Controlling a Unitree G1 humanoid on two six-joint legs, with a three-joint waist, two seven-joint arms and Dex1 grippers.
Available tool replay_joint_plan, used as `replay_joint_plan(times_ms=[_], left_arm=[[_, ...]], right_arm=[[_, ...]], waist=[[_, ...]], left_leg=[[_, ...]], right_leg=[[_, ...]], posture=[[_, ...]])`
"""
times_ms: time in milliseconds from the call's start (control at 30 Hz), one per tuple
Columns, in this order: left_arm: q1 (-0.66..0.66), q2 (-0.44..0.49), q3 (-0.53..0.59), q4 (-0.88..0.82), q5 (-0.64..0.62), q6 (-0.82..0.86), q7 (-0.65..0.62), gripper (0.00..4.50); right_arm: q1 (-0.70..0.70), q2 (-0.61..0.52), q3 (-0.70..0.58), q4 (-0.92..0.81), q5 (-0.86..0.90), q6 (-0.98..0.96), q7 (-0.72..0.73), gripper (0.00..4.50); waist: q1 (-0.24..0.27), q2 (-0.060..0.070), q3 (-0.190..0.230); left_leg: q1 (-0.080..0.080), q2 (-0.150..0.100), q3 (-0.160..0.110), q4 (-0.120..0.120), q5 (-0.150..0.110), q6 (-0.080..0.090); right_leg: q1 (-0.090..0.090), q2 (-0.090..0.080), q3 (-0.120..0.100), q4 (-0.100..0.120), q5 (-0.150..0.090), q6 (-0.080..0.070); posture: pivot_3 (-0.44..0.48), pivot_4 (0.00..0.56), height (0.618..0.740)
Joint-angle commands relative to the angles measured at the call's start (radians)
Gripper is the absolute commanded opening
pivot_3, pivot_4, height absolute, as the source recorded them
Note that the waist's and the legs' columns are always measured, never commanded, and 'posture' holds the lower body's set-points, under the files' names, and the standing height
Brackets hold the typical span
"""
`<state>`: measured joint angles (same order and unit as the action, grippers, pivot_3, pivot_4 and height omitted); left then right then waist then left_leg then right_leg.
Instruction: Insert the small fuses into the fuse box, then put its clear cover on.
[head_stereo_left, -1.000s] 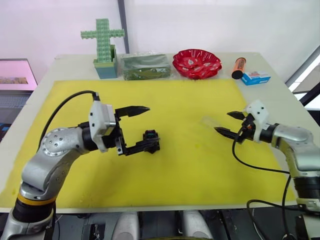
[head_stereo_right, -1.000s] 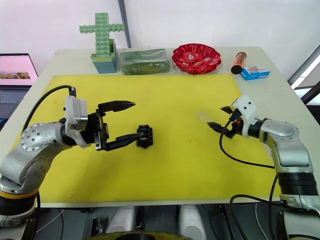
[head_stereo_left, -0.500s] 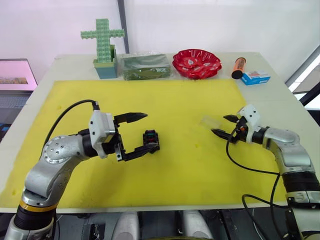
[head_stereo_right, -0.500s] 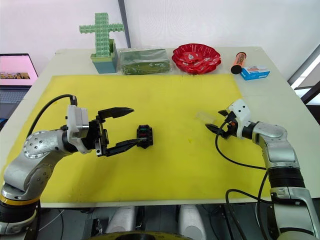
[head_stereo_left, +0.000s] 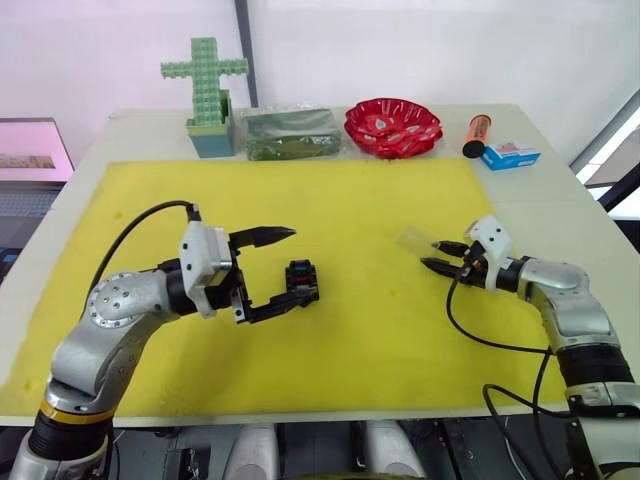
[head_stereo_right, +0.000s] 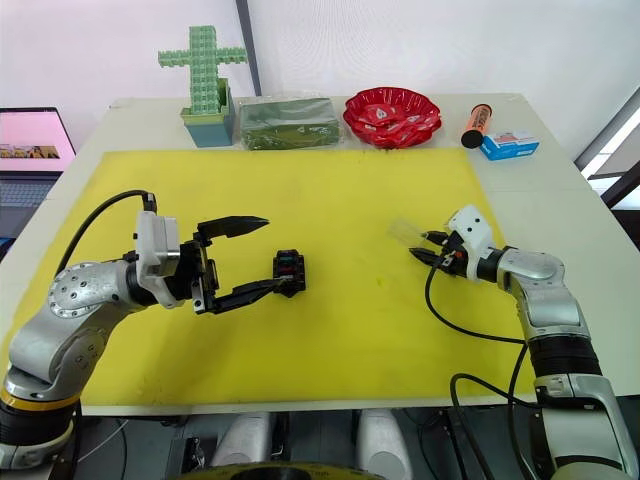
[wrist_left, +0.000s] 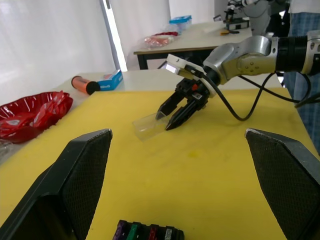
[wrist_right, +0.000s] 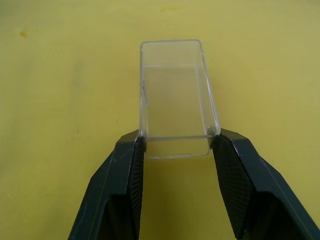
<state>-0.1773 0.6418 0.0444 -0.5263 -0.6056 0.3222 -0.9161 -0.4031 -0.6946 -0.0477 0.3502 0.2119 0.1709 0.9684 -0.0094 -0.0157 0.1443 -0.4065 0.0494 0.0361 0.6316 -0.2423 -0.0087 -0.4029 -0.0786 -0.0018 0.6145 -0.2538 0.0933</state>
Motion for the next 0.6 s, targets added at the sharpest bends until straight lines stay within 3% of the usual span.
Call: replay_joint_plan(times_ms=[33, 233, 600], left_arm=[[-0.001, 0.003, 0.004, -0.037, -0.005, -0.01, -0.002, 4.5], [-0.01, 0.001, -0.002, -0.032, -0.004, -0.011, -0.004, 4.5], [-0.019, 0.003, -0.001, -0.035, -0.005, -0.006, 0.008, 4.5]], right_arm=[[-0.002, -0.002, -0.015, -0.059, 0.009, 0.019, -0.014, 1.73], [-0.018, 0.012, -0.008, -0.071, 0.009, 0.043, -0.028, 3.78], [-0.056, 0.049, -0.014, -0.023, 0.01, 0.042, -0.038, 3.78]], waist=[[0.0, 0.0, 0.0], [0.0, 0.0, 0.0], [0.001, 0.0, 0.0]], left_leg=[[0.0, 0.0, 0.0, 0.0, 0.0, 0.0], [0.0, 0.0, 0.0, 0.0, 0.0, 0.0], [0.0, 0.0, 0.0, 0.0, 0.0, 0.0]], right_leg=[[0.0, 0.0, 0.0, 0.0, 0.0, 0.0], [0.0, 0.0, 0.0, 0.0, 0.0, 0.0], [0.0, 0.0, 0.0, 0.0, 0.0, 0.0]], posture=[[0.0, 0.15, 0.74], [0.0, 0.15, 0.74], [0.0, 0.15, 0.74]])
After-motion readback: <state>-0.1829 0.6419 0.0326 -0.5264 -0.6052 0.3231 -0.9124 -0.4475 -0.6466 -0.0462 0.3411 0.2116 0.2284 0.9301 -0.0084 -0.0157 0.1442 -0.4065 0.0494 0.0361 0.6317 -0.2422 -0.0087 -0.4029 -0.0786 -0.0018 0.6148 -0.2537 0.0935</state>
